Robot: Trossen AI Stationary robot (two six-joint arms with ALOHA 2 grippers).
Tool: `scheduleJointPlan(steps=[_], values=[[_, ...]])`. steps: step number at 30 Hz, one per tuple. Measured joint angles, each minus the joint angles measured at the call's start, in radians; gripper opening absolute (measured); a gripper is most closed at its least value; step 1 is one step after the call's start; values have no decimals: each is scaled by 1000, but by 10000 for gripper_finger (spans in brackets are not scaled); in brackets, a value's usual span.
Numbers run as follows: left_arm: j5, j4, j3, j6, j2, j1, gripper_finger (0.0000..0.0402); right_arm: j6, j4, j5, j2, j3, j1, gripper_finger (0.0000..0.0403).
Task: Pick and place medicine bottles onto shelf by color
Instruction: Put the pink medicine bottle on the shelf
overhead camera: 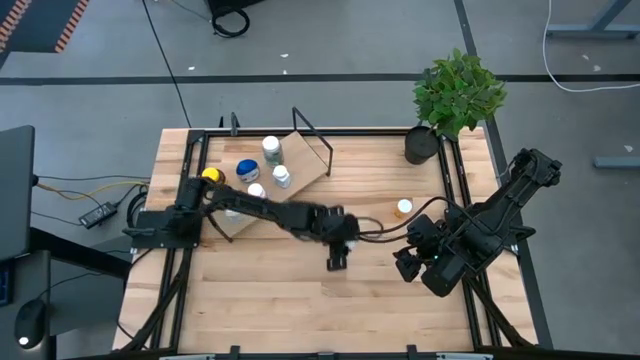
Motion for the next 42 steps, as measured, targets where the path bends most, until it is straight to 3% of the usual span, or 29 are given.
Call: scheduleJointPlan(steps=[10,16,21,26,33,42], values=[[5,-181,0,177,-128,207,191,75,-5,63,0,0,0,284],[93,-175,-44,227,-205,326,175,135,-5,87,0,0,0,284],[106,-110,-247,242,-320,394,179,167,-5,99,0,0,0,284],[109,67,-400,212,-433,475,188,177,-5,137,0,0,-1,284],[102,205,-425,163,-444,600,180,175,-9,146,1,0,-3,284],[85,194,-426,84,-406,724,184,174,6,130,1,0,0,284]])
